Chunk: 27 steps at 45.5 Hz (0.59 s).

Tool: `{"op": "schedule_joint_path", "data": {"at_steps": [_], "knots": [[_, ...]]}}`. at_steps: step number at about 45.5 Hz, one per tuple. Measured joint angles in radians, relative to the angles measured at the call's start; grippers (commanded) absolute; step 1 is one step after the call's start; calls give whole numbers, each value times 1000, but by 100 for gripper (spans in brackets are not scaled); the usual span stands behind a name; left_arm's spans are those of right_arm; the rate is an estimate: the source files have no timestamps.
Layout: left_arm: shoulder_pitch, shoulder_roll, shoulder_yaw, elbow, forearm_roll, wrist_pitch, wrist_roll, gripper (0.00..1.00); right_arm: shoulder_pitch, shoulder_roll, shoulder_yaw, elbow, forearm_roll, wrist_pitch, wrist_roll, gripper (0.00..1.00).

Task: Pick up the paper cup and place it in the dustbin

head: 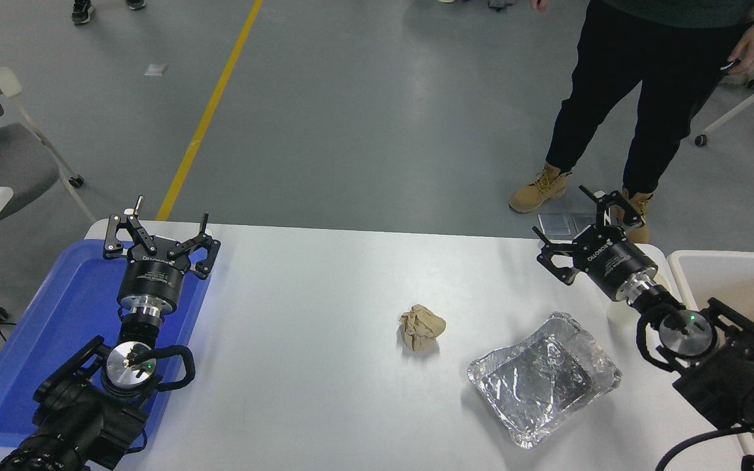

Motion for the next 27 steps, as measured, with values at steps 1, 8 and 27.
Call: {"op": "schedule_joint_path", "data": {"at_steps": [1, 8, 27], "knots": [[0, 0, 0, 0, 0, 0, 0, 100, 4, -10, 0, 7, -9, -1, 0, 100], [0, 0, 0, 0, 0, 0, 0, 100, 43, -84, -1, 67, -94, -9, -3, 100], [0, 0, 0, 0, 1, -1, 1, 100, 255, -287, -279, 192, -202, -48, -7, 100]]}}
